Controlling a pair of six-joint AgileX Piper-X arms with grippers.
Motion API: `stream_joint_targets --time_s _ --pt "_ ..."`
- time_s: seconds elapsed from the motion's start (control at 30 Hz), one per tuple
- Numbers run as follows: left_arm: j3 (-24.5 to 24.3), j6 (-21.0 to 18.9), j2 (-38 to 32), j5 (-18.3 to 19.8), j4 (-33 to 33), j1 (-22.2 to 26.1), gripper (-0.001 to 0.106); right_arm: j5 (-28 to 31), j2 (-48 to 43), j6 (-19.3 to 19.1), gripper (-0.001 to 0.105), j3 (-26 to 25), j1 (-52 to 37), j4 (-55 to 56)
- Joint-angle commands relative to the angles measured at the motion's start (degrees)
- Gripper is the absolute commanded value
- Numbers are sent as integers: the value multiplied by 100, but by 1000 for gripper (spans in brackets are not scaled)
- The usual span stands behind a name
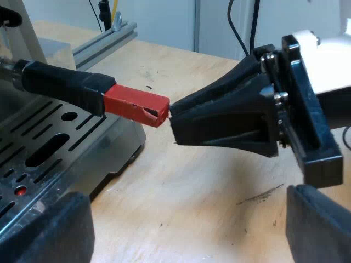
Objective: Grind coffee beans and then tamp
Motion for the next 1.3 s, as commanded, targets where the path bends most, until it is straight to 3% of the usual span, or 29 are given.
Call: stream_joint_targets --time_s 0.03,0.5,0.77,1.3 --pt "-8 -77 8 53 -65 -19 73 38 40 -21 19 -77 -103 -56" --pt "-8 -77 8 53 -65 -19 73 26 37 -21 19 -152 -534 -60" --pt "-8 -77 8 53 -65 -19 73 516 37 -21 19 -152 -534 -233" --pt "-8 -95 8 53 -49 -19 73 542 37 -21 19 -152 -800 -485"
